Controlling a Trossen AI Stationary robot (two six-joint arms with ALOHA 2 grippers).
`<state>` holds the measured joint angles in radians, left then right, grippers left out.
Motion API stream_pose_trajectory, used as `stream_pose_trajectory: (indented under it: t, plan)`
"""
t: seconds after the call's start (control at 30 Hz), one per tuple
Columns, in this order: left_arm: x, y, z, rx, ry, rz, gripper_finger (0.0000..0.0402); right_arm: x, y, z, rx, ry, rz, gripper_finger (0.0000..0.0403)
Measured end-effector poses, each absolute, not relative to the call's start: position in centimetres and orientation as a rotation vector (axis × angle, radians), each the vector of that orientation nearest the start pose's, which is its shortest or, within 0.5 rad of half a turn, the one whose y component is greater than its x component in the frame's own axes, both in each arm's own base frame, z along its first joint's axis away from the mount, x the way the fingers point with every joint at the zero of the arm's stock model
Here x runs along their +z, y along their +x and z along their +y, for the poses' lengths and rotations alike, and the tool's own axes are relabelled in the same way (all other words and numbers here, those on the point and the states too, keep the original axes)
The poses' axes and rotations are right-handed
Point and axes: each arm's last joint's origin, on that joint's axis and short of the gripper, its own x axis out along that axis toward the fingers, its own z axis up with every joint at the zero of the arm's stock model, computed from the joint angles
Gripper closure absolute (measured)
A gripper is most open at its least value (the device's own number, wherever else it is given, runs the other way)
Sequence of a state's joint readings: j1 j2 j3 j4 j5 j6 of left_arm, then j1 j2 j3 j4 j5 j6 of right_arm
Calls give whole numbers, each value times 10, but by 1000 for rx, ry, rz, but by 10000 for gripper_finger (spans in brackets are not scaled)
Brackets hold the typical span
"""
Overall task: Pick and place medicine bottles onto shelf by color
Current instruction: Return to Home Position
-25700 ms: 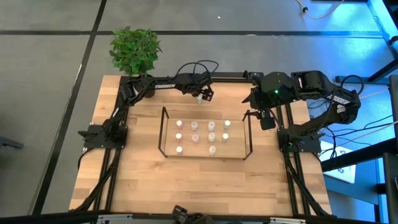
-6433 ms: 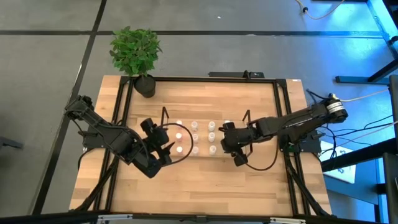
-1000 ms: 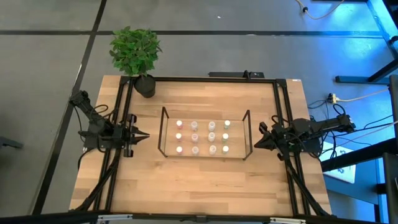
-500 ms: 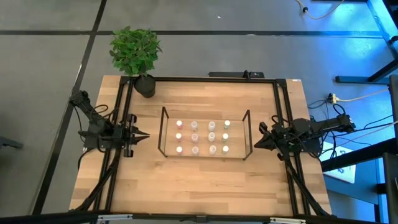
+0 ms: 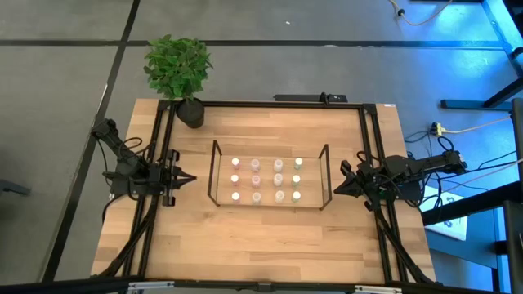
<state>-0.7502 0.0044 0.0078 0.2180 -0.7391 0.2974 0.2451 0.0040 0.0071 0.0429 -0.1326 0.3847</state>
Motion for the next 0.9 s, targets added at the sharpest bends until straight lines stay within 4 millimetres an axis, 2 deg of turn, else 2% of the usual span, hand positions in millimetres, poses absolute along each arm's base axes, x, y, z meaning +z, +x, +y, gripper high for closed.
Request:
stream_pose_trajectory:
  t: [0.53, 0.9]
  plan:
    - [185, 77, -46, 13, 147, -163, 370, 170, 93, 27, 382, 383, 27, 393]
    - [185, 78, -46, 13, 147, -163, 385, 170, 93, 27, 382, 383, 27, 393]
